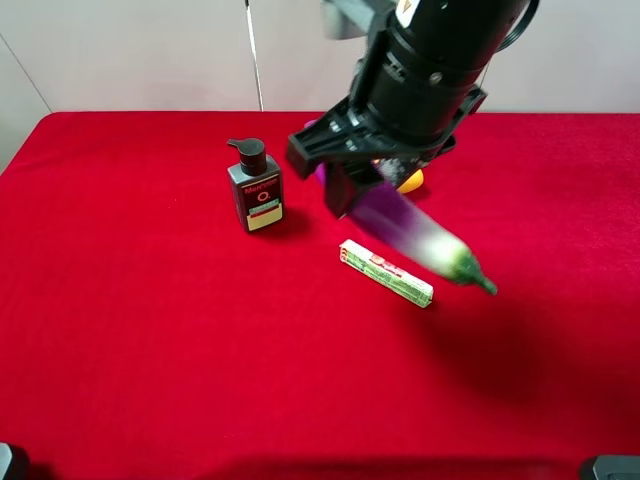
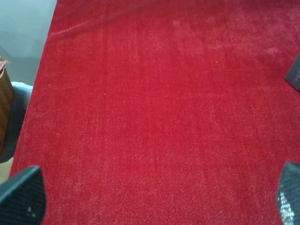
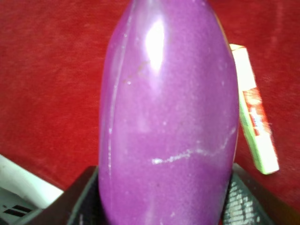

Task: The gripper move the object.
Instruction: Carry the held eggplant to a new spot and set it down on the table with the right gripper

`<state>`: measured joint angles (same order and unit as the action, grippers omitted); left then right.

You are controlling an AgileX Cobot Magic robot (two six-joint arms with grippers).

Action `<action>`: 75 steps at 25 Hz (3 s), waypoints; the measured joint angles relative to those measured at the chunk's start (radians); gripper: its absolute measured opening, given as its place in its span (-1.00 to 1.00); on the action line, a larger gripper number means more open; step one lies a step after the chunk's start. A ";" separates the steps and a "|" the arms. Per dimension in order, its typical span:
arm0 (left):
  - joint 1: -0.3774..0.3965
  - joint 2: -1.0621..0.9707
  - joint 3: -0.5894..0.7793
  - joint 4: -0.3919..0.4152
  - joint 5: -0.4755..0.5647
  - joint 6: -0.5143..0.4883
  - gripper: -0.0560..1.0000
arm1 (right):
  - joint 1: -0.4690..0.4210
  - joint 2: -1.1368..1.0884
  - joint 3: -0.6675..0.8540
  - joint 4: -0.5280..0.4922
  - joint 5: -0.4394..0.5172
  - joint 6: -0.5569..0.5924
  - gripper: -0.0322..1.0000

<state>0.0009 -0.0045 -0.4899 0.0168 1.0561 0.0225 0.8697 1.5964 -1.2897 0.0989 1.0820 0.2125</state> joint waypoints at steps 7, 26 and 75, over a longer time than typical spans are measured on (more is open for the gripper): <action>0.000 0.000 0.000 0.000 0.000 0.000 0.96 | 0.025 0.005 -0.004 0.050 -0.044 0.011 -0.19; 0.000 0.000 0.000 0.000 0.000 -0.001 0.96 | 0.105 0.481 -0.521 0.051 -0.019 -0.041 -0.19; 0.000 0.000 0.000 0.000 0.000 -0.001 0.96 | 0.157 0.780 -0.581 0.000 -0.359 -0.040 -0.19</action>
<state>0.0009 -0.0045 -0.4899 0.0168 1.0561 0.0214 1.0265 2.3761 -1.8705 0.0988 0.7235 0.1721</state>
